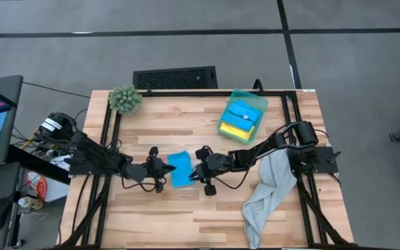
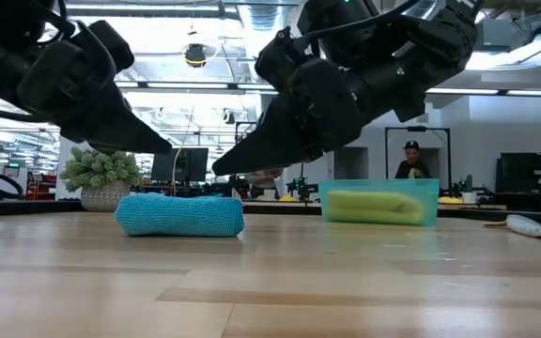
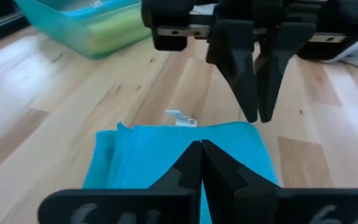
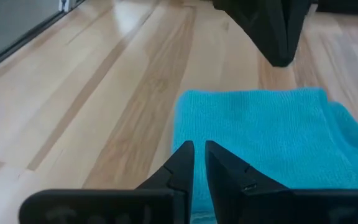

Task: Fold microfiber towels
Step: Fold the blue towel

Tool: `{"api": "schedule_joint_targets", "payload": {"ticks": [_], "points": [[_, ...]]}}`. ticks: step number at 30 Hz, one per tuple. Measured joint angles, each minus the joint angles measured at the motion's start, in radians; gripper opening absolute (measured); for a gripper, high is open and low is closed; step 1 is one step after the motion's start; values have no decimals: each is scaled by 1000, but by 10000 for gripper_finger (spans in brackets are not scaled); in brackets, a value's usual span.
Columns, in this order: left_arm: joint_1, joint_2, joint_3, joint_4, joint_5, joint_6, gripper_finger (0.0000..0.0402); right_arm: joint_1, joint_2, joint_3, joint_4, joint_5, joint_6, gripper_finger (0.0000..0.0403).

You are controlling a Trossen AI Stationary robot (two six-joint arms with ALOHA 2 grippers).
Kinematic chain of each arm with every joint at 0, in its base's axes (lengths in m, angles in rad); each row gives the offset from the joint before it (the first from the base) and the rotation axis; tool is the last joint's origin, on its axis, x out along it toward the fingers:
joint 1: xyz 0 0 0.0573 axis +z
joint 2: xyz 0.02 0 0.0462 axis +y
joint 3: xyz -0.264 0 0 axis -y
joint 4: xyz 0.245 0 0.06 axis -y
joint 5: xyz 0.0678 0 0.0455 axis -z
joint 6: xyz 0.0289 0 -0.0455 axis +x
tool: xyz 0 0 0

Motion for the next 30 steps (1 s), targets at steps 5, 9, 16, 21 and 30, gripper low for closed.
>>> {"api": "schedule_joint_targets", "payload": {"ticks": [5, 9, 16, 21, 30], "points": [[24, 22, 1, 28, 19, 33, 0, 10, 0, 0, 14, 0, -82, 65], [42, 102, 9, 126, 68, 68, 0, 21, 0, 0, 38, -1, -132, 66], [54, 260, 72, 140, 71, 98, 0, 21, 4, 0, 35, -6, -190, 94], [54, 302, 74, 137, 66, 48, 0, 26, 52, 2, 74, -14, -238, 148], [54, 338, 74, 121, 61, 12, 0, 5, 158, 9, 227, -15, -255, 209]]}}
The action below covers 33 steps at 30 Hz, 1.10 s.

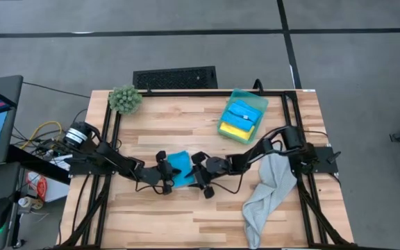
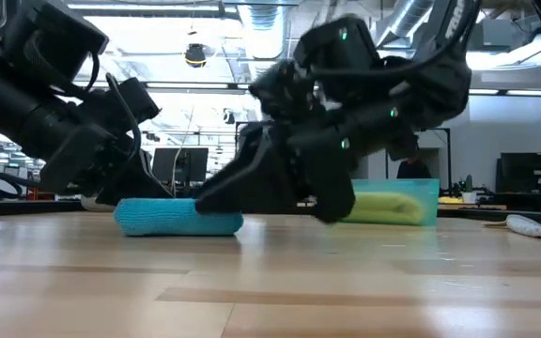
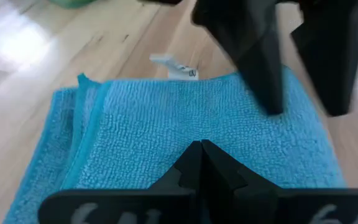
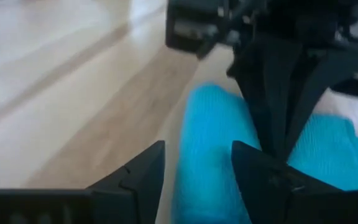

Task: Fold microfiber towels
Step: Fold the blue towel

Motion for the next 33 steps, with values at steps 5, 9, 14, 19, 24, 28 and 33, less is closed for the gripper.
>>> {"api": "schedule_joint_targets", "payload": {"ticks": [5, 9, 14, 19, 24, 28, 33], "points": [[3, 22, 1, -8, -3, -28, 0, -14, 50, 1, 10, -2, 2, 212], [11, 21, 1, -8, 9, -33, 0, -15, 82, 10, 17, -6, 13, 206], [21, 21, 1, 4, 45, -38, 0, -12, 66, 10, 0, 45, 61, 162], [21, 22, 4, 22, 73, -75, 0, -6, 13, 5, -67, 97, 76, 49], [-3, -11, 50, 16, 119, -66, 0, -10, -51, 4, -136, 97, 110, 32], [-27, -89, 86, -39, 58, 16, 0, -12, -70, 4, -186, 96, 141, 51], [-18, -127, 91, -185, -79, 65, 0, -8, -73, 4, -191, 54, 152, 28]]}}
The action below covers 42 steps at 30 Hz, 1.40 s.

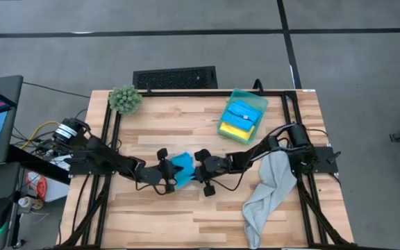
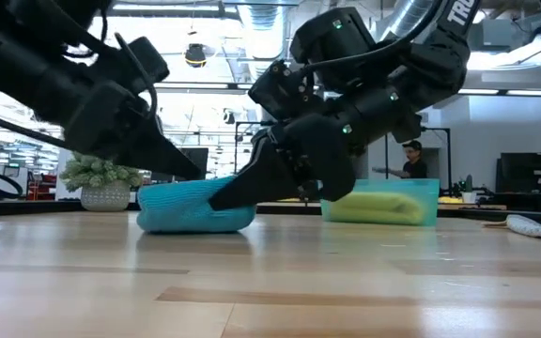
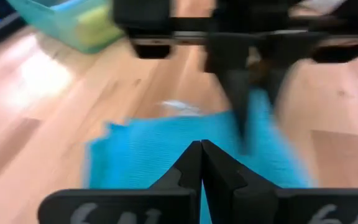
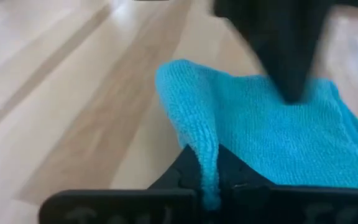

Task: Fold microfiber towels
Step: Fold the blue towel

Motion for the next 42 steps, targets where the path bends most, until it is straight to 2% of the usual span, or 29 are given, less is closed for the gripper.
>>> {"api": "schedule_joint_targets", "payload": {"ticks": [4, 7, 11, 17, 27, 31, 37, 42], "points": [[35, 16, 1, -2, 22, 45, 0, 14, 0, 0, -8, -11, 14, 22], [59, 18, 1, 16, 45, 89, 0, 26, 0, 0, -6, -21, 38, 36], [73, 18, 1, 21, 122, 89, 0, 38, -1, 0, -6, -47, 82, 43], [66, 18, 1, 11, 123, 56, 0, 43, -28, 2, -10, -64, 104, 34], [23, 20, -6, 9, 107, -15, 0, -7, -146, 3, -98, -65, 81, 37], [13, 82, -2, 58, 108, -49, 0, -21, -146, 2, -100, -78, 80, 35], [-16, 257, 47, 183, 122, -81, 0, -35, -147, 0, -106, -92, 84, 35], [-38, 324, 99, 187, 81, -86, 0, -62, -127, 1, -96, -116, 89, 33]]}}
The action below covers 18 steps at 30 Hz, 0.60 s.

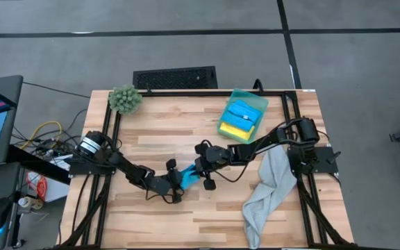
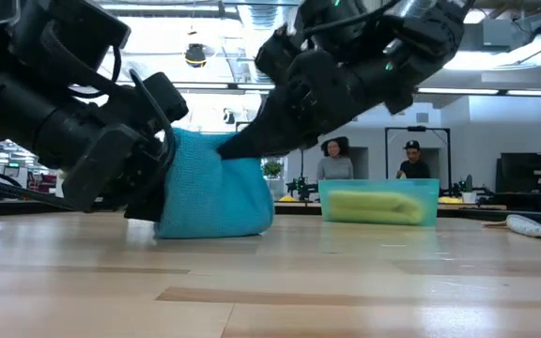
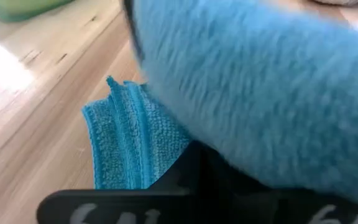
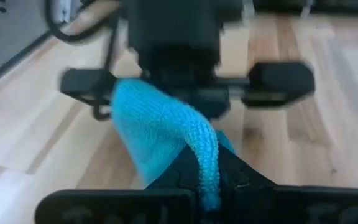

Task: Fold microfiber towels
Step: Fold the blue towel

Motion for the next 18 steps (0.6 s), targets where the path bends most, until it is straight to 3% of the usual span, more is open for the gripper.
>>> {"api": "schedule_joint_targets", "payload": {"ticks": [18], "points": [[-41, -88, -3, -114, -15, -27, 0, -35, 111, 5, 45, -13, 86, 35]]}}
